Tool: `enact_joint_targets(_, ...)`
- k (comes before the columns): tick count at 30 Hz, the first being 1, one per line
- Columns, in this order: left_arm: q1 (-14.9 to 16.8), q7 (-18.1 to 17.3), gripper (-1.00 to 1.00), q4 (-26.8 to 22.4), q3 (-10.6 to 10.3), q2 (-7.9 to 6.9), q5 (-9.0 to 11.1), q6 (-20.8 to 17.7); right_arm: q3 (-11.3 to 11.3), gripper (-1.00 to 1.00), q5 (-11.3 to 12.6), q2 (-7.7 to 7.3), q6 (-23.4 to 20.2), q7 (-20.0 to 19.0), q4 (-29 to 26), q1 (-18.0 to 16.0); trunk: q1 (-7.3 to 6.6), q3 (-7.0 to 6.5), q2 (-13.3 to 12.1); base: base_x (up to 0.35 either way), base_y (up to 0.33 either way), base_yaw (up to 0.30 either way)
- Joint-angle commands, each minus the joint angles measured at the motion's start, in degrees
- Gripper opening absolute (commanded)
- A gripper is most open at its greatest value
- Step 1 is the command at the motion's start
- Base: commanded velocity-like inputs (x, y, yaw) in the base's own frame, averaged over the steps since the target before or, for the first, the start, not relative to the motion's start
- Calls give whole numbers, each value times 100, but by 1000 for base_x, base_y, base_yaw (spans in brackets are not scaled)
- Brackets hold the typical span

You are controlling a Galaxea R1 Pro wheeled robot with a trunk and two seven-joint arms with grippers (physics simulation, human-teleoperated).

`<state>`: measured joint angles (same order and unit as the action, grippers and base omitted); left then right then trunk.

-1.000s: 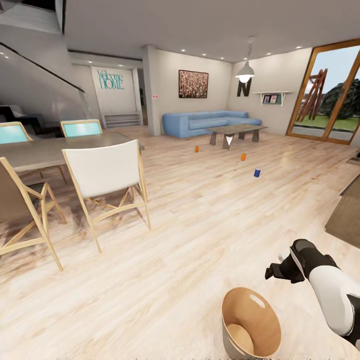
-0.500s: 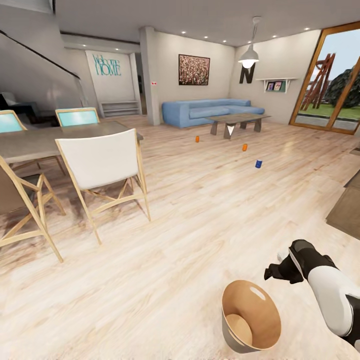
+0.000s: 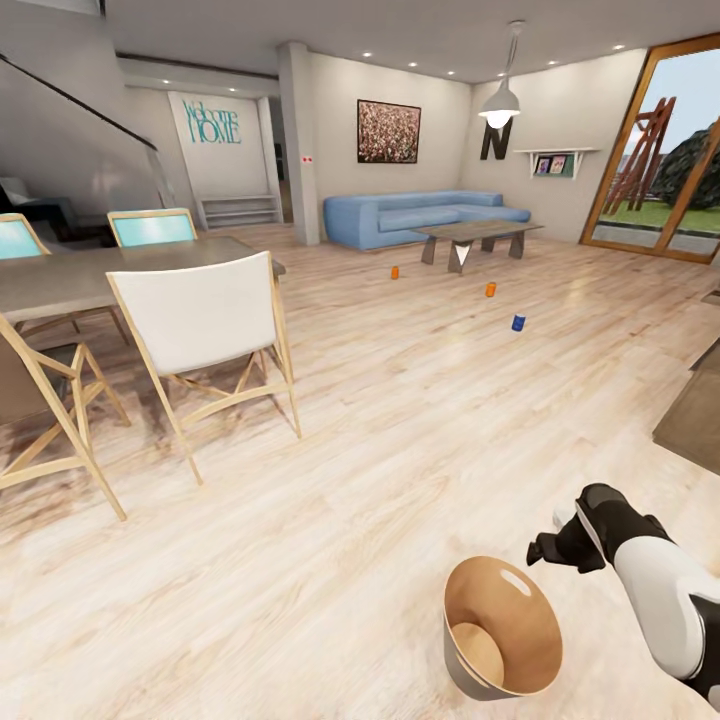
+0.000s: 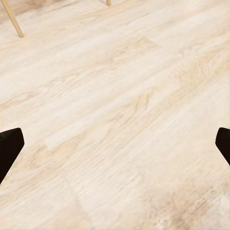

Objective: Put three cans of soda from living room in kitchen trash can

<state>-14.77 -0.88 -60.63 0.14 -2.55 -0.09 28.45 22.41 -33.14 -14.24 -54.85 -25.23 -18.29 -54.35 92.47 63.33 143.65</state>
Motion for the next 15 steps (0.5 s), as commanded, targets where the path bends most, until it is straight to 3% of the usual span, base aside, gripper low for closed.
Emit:
enact_joint_targets(1, 0, 0, 100, 0, -1, 0, 0, 1, 0, 100, 0, 4, 0, 0, 0, 4, 0, 0, 0, 0, 0, 0)
enact_joint_targets(15, -1, 0, 100, -15, -6, 0, 3, 3, 0, 100, -4, 17, 0, 0, -4, 20, 0, 0, 0, 0, 0, 0)
